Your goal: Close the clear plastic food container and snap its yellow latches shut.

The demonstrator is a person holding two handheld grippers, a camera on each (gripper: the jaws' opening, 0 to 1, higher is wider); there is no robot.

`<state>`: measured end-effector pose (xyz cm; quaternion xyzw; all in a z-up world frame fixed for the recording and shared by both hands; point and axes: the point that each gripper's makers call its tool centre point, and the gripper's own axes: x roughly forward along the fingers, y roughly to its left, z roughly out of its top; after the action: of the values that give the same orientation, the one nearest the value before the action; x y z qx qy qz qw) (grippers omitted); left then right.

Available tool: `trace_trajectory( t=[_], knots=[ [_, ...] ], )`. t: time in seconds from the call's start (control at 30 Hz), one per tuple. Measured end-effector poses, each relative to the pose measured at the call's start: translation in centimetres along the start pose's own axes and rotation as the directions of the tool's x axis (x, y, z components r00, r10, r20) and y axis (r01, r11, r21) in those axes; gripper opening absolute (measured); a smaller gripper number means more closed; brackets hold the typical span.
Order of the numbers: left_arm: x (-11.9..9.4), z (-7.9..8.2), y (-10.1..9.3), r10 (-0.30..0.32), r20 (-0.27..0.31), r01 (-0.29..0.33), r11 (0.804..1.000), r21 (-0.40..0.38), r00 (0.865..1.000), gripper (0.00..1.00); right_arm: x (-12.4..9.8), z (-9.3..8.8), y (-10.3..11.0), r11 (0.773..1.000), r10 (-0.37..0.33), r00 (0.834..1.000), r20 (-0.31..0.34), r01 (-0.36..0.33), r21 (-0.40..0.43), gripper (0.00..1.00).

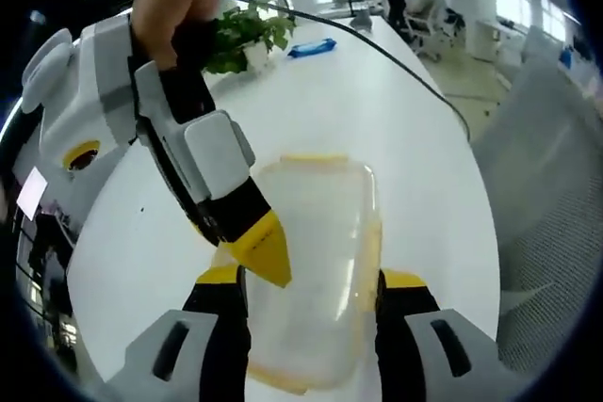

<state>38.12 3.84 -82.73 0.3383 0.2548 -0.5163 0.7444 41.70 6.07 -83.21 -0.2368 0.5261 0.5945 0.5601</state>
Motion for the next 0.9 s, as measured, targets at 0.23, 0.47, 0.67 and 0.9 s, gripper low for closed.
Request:
trace_trajectory(
  t=[0.23,0.47,0.67,0.9],
  knots=[
    [-0.03,0.15,-0.07,-0.004,-0.005,0.004,1.000,0.000,1.000,0.50,-0.19,0.03,0.18,0.999,-0.043,0.998,0.044,0.044,-0.028,0.40],
    [-0.31,0.26,-0.18,-0.007,-0.005,0.007,1.000,-0.002,1.000,0.51,-0.52,0.28,0.55,0.992,-0.110,0.989,0.097,0.116,-0.054,0.40],
    [-0.51,0.28,-0.18,-0.007,-0.005,0.007,1.000,0.000,1.000,0.51,-0.78,0.56,0.61,0.984,-0.154,0.982,0.106,0.162,-0.070,0.40],
    [-0.76,0.73,-0.08,-0.033,-0.003,0.033,0.998,-0.053,0.999,0.52,-0.97,0.84,0.81,0.972,-0.200,0.977,0.079,0.208,-0.110,0.39]
  ],
)
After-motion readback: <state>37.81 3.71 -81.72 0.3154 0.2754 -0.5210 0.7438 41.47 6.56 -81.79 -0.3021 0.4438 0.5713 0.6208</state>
